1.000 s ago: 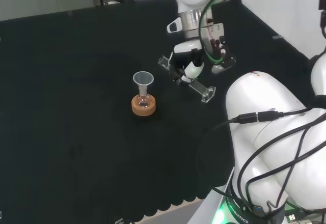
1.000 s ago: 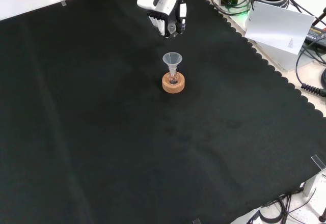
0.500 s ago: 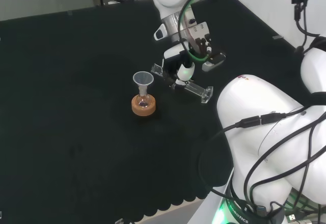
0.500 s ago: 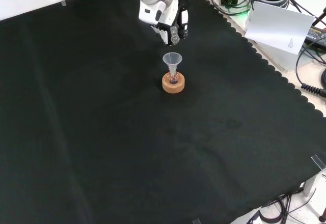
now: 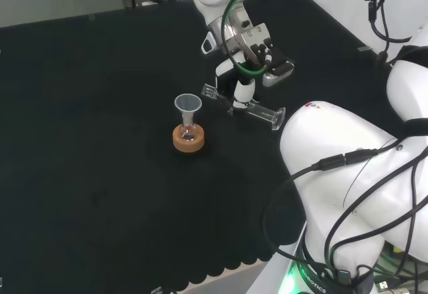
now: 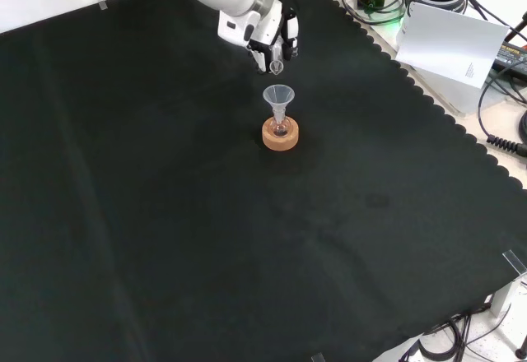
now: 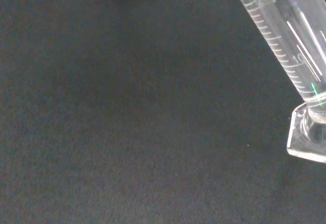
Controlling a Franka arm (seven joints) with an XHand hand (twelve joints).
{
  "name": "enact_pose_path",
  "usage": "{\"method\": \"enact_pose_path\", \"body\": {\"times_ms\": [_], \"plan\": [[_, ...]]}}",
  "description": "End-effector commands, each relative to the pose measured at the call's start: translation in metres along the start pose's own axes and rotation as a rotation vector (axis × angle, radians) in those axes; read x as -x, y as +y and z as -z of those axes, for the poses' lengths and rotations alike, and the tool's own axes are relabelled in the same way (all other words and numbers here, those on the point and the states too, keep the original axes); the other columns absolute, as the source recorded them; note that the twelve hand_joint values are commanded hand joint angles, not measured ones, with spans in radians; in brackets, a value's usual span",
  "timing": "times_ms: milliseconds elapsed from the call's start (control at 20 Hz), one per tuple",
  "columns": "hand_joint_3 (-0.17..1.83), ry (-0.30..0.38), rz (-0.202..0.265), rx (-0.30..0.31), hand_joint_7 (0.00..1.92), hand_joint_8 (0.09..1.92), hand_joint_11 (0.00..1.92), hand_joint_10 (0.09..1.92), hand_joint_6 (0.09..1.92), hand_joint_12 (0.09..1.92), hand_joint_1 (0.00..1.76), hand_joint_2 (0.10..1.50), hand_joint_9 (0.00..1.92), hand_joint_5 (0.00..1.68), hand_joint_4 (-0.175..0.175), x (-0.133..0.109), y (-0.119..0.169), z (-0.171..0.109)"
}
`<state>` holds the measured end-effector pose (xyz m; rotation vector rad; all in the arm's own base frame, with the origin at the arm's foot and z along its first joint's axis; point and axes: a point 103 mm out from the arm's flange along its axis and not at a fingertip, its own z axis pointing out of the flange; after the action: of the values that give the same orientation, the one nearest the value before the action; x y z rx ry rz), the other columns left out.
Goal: Pour the water from the graduated cylinder into the round-bottom flask.
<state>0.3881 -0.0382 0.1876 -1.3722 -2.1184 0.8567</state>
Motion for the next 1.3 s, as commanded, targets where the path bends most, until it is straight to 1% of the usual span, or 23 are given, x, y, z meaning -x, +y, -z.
{"method": "enact_pose_path", "body": {"times_ms": [50,300,450,700,850,1050,1300], "plan": [[0.0,-0.017,-0.021,-0.052,1.16,0.43,1.34,0.09,1.01,0.71,1.15,1.12,1.47,0.98,-0.175,-0.002,0.003,0.005],[0.0,-0.036,-0.032,-0.087,1.16,0.43,1.34,0.09,1.01,0.71,1.15,1.12,1.47,0.98,-0.175,-0.005,0.004,0.009],[0.0,-0.046,-0.044,-0.119,1.17,0.43,1.34,0.09,1.02,0.71,1.15,1.13,1.47,0.98,-0.175,-0.008,0.006,0.011],[0.0,-0.07,-0.061,-0.149,1.17,0.43,1.34,0.09,1.02,0.71,1.15,1.13,1.48,0.98,-0.175,-0.015,0.006,0.015],[0.0,-0.087,-0.083,-0.192,1.17,0.43,1.34,0.09,1.02,0.71,1.15,1.13,1.48,0.98,-0.175,-0.022,0.01,0.017],[0.0,-0.095,-0.1,-0.232,1.17,0.42,1.34,0.09,1.02,0.71,1.15,1.13,1.48,0.98,-0.175,-0.03,0.014,0.02],[0.0,-0.099,-0.106,-0.258,1.17,0.42,1.35,0.09,1.02,0.71,1.15,1.13,1.48,0.98,-0.175,-0.035,0.014,0.025]]}}
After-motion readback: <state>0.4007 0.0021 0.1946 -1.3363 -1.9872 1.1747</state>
